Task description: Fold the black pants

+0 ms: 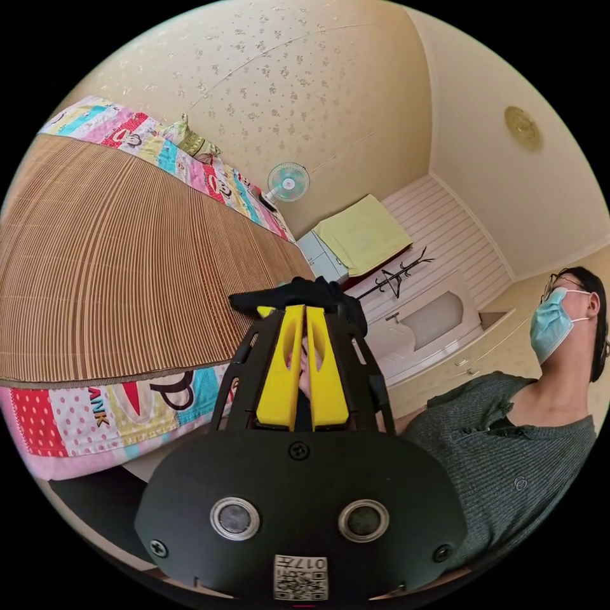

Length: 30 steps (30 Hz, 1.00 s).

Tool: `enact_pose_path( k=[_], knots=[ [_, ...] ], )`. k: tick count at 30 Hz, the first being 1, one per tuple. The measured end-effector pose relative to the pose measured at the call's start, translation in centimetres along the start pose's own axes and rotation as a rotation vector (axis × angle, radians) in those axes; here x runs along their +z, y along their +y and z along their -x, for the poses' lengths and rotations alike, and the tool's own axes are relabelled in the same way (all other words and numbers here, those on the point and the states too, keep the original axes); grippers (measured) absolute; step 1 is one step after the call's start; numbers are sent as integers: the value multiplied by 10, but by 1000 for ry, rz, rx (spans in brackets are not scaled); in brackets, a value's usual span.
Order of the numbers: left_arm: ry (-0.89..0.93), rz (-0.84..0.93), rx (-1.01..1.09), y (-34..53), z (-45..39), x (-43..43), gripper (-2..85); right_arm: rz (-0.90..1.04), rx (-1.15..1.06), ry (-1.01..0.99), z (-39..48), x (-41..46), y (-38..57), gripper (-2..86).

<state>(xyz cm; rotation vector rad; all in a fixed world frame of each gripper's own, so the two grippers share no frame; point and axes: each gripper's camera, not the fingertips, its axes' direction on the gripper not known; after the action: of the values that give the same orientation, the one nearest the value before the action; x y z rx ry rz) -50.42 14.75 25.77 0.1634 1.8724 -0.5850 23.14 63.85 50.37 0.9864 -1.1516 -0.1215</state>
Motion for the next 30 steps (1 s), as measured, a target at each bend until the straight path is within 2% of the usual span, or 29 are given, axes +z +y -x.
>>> enact_pose_path(
  k=[1, 3, 5, 8, 10, 12, 15, 16, 18, 21, 23, 25, 27, 28, 30],
  knots=[
    [-6, 2, 2, 0, 3, -3, -10, 89, 9, -63, -6, 25, 23, 9],
    [-31, 6, -6, 3, 10, -11, -10, 153, 96, -23, -24, 35, 49, 11],
    [-80, -1, -34, 10, 25, -24, -10, 90, 164, 7, -46, 12, 62, 14],
    [-113, -20, -90, 19, 50, -36, -10, -106, 246, 108, -86, -53, 59, 32],
    [-111, -31, -128, 23, 64, -36, -10, -192, 397, 281, -121, -92, 49, 94],
    [-81, -46, -154, 23, 73, -30, -10, -201, 478, 325, -143, -102, 37, 128],
    [-22, -66, -140, 18, 72, -12, -10, -179, 517, 324, -165, -86, 13, 113],
    [-3, -58, -126, 14, 68, -2, -10, -209, 575, 351, -166, -82, 5, 69],
    [17, -29, -92, 8, 60, 14, -10, -296, 529, 409, -143, -82, -7, 31],
    [12, 49, -41, 3, 47, 43, -10, -449, 234, 203, -79, -71, -25, 13],
    [16, 101, -24, 3, 44, 63, -10, -369, 93, 72, -47, -41, -45, 11],
    [32, 114, -33, 5, 47, 73, -10, -76, -137, -90, -13, 19, -64, 9],
    [50, 109, -58, 9, 52, 77, -10, 130, -248, -203, -2, 60, -56, 10],
    [59, 98, -76, 11, 56, 78, -10, 240, -261, -248, -5, 78, -46, 10],
    [62, 73, -93, 14, 59, 74, -10, 302, -190, -232, -22, 85, -27, 11]
  ],
)
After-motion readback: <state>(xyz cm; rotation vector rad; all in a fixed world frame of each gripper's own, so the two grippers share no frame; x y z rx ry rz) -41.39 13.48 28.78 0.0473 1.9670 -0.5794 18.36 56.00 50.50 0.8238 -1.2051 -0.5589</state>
